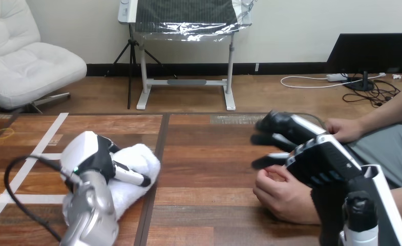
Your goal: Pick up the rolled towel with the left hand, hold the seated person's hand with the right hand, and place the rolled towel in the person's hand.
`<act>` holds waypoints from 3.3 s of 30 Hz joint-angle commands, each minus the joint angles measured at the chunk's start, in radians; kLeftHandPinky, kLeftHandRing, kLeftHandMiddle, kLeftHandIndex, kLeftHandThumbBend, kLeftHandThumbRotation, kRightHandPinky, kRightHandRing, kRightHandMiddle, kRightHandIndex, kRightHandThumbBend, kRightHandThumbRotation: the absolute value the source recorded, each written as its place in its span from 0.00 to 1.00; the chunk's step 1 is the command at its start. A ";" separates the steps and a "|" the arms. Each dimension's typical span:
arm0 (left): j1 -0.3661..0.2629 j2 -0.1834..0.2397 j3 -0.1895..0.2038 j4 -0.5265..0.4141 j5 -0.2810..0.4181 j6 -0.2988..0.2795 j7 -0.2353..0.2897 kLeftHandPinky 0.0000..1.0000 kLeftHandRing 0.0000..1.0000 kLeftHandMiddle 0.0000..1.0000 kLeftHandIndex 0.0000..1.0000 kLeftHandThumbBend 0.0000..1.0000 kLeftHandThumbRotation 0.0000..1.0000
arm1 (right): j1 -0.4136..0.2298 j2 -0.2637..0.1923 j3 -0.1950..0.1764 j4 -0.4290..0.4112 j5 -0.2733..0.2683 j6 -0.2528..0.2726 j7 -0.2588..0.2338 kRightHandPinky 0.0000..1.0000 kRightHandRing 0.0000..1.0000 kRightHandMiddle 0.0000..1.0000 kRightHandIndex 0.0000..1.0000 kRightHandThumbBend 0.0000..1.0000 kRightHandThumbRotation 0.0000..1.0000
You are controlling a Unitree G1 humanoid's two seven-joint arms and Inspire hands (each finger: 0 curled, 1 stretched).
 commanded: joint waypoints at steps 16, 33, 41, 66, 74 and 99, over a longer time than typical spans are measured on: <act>0.161 -0.097 0.159 -0.445 -0.205 -0.420 0.133 0.25 0.34 0.39 0.43 0.71 0.00 | -0.146 -0.014 -0.154 0.032 -0.104 0.095 -0.065 0.84 0.87 0.87 0.90 0.64 0.99; 0.222 -0.152 0.198 -0.521 -0.289 -0.719 0.199 0.28 0.34 0.40 0.42 0.64 0.00 | -0.255 -0.112 -0.257 0.067 -0.199 0.172 -0.054 0.93 0.92 0.91 0.93 0.69 0.88; 0.229 -0.172 0.217 -0.530 -0.341 -0.846 0.197 0.27 0.34 0.39 0.42 0.59 0.00 | -0.301 -0.192 -0.303 0.079 -0.250 0.239 -0.038 0.91 0.92 0.93 0.94 0.81 0.67; 0.232 -0.239 0.251 -0.567 -0.483 -1.005 0.129 0.24 0.30 0.36 0.40 0.55 0.00 | -0.416 -0.405 -0.378 0.217 -0.315 0.330 0.036 0.83 0.92 0.94 0.93 1.00 0.26; 0.236 -0.248 0.261 -0.569 -0.493 -1.008 0.114 0.23 0.29 0.36 0.40 0.55 0.00 | -0.441 -0.470 -0.397 0.265 -0.316 0.329 0.066 0.86 0.92 0.94 0.92 1.00 0.20; 0.237 -0.271 0.284 -0.520 -0.552 -1.028 0.055 0.24 0.29 0.36 0.40 0.55 0.00 | -0.492 -0.653 -0.406 0.340 -0.351 0.365 0.178 0.89 0.90 0.91 0.92 1.00 0.27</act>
